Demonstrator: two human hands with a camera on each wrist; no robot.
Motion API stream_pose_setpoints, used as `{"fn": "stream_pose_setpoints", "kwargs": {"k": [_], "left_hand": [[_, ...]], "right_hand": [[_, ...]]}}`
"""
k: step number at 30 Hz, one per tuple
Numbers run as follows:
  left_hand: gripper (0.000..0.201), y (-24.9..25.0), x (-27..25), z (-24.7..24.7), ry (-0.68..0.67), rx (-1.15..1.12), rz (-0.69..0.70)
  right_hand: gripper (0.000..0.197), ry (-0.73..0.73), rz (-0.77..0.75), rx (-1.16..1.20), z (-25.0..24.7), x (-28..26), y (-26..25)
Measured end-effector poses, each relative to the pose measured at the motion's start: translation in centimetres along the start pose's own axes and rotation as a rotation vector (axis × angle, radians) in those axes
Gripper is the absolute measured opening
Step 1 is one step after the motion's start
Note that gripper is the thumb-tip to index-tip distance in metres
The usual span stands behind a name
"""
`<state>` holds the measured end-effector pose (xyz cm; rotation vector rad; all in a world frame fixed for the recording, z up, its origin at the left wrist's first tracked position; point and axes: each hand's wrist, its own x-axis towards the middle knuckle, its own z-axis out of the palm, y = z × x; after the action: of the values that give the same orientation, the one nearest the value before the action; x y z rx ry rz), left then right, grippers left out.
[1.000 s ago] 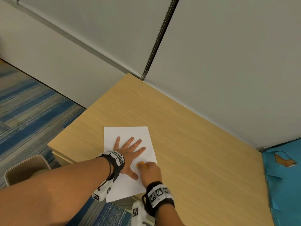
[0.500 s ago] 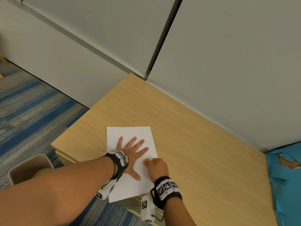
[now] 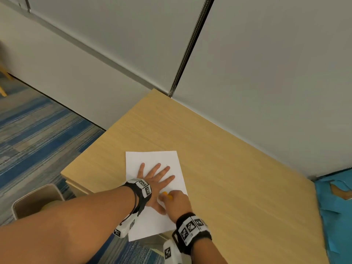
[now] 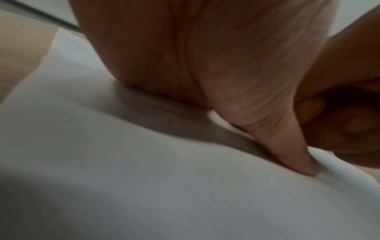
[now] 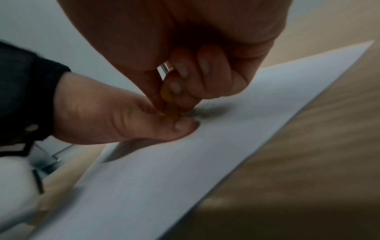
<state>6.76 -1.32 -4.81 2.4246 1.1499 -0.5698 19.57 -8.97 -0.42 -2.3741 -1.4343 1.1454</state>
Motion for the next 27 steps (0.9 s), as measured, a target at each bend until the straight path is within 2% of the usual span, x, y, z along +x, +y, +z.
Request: {"fn": "stream_pose_setpoints", "kwargs": {"k": [4, 9, 12, 14, 18, 22, 23, 27], "left_hand": [[0.132, -0.1, -0.1, 0.2, -0.014, -0.036, 0.015], [0.132, -0.1, 0.2, 0.2, -0.009, 0.0, -0.001], [0.132, -0.2, 0.0, 0.1, -0.026, -0.026, 0.015], [0.133, -0.1, 0.0, 0.3, -0.019, -0.03, 0.015], [0.132, -0.1, 0.2, 0.2, 0.005, -0.011, 0.002], [0.133, -0.1, 0.0, 0.4, -0.008, -0.028, 0.017], [0.134, -0.1, 0.1, 0.5, -0.003, -0.03, 0.016], [0.132, -0.1, 0.3, 0.4, 0.02, -0.007, 0.007]], "right_hand": [[0.034, 0.129, 0.12, 0.065, -3.4, 2.4, 0.7], [0.033, -0.04, -0.034, 0.0, -0.2, -0.4, -0.3], [0.032, 0.054, 0.056, 0.011, -2.6, 1.8, 0.0], [0.03, 0.099, 0.082, 0.048, -2.6, 1.8, -0.3], [0.031, -0.029, -0.042, -0.016, 0.3, 0.0, -0.9], [0.03, 0.117, 0.071, 0.047, -2.7, 2.4, -0.3], [0.03, 0.117, 0.066, 0.052, -2.5, 2.1, -0.5], [0.031, -0.026, -0.055, -0.024, 0.2, -0.1, -0.5]]}}
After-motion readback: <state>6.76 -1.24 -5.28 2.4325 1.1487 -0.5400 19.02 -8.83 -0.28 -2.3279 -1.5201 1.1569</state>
